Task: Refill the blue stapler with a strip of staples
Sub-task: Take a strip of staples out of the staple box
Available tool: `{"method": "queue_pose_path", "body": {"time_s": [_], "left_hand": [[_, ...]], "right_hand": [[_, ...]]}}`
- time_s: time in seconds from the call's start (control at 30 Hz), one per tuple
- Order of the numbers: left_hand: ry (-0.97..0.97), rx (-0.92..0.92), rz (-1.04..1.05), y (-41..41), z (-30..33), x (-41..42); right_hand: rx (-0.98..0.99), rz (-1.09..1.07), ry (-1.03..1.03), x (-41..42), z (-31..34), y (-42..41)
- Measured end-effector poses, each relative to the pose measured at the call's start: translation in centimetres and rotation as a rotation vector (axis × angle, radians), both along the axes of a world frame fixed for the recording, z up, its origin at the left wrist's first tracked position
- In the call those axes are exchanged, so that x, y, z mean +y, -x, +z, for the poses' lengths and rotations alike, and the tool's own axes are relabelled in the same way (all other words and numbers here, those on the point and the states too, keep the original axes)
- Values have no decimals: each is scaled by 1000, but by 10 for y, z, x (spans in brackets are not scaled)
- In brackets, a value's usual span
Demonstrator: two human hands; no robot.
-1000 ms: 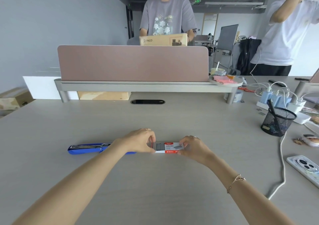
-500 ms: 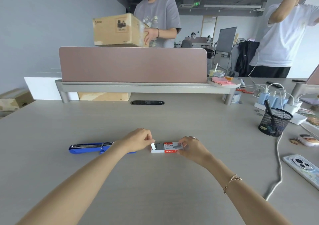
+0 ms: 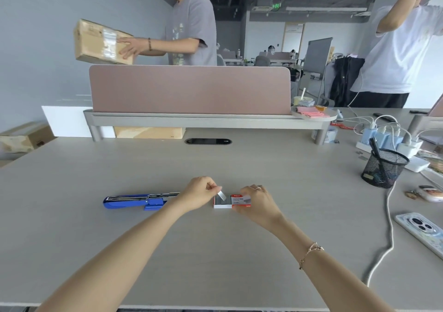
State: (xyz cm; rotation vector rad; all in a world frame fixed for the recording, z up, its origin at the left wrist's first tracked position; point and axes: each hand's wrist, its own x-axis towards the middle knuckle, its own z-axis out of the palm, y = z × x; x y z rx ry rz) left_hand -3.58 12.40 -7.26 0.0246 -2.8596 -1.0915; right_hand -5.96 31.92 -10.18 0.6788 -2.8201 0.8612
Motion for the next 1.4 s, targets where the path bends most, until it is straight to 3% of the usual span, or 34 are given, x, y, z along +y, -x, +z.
{"method": "queue_pose_path", "body": {"time_s": [0.87, 1.13, 1.4], "left_hand": [[-138, -56, -11, -14, -7, 1], [-72, -57, -10, -14, -6, -1], [143, 62, -122, -17, 2, -13]], "right_hand": [[5, 13, 159, -17, -5, -6], [4, 35, 138, -17, 2, -7], [30, 87, 85, -24, 12, -3]]}}
